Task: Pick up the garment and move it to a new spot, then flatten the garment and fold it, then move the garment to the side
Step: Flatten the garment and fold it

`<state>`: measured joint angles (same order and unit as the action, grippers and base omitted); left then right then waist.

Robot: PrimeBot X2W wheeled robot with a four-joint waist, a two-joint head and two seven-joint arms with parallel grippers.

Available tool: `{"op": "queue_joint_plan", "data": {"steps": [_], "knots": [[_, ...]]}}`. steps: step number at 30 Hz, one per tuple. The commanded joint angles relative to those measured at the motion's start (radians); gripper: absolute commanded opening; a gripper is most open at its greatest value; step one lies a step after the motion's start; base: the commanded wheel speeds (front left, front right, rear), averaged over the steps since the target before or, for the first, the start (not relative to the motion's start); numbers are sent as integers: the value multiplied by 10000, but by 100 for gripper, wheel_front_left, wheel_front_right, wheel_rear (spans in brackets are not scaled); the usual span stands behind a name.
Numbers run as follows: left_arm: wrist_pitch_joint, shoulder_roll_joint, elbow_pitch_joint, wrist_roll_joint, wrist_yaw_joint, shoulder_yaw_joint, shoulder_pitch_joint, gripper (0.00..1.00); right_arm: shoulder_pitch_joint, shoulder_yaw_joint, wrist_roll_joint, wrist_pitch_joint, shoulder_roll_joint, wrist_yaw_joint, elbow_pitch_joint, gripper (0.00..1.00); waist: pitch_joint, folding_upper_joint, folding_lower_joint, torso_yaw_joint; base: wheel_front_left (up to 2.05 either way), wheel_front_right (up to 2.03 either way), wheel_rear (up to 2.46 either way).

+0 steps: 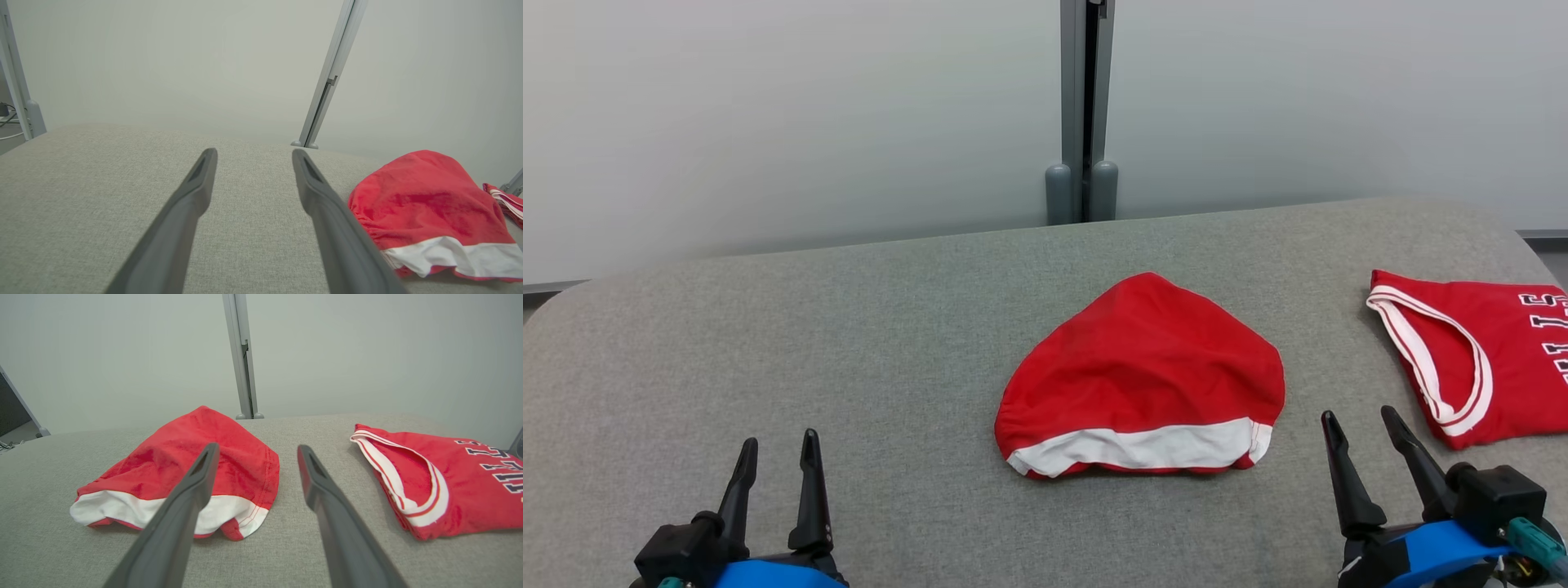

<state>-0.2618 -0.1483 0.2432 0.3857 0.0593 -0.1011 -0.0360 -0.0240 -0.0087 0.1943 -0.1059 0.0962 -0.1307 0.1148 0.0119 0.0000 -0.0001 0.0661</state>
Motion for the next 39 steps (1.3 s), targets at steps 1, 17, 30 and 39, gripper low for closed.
{"op": "queue_joint_plan", "data": {"steps": [1, 17, 30, 39], "knots": [[-44, 20, 8, -81, 25, 87, -40, 100, -130, -44, -61, 44, -58, -2, -60, 100, 14, 0, 1, -10, 0, 0, 0], [534, 377, 762, -130, 529, -1270, 564, 100, 97, 253, -22, 76, -173, -2, -169, 100, -314, 0, 1, 108, 0, 0, 0], [1236, 691, 3134, 692, 728, -3031, 2311, 100, 875, 1192, 130, -233, -303, -2, 349, 100, -1334, 0, 1, 1008, 0, 0, 0], [1384, 710, 4033, 963, 495, -2915, 2891, 100, 1356, 1732, 222, -25, -333, -2, 1208, 100, -1644, 0, 1, 1283, 0, 0, 0]]}}
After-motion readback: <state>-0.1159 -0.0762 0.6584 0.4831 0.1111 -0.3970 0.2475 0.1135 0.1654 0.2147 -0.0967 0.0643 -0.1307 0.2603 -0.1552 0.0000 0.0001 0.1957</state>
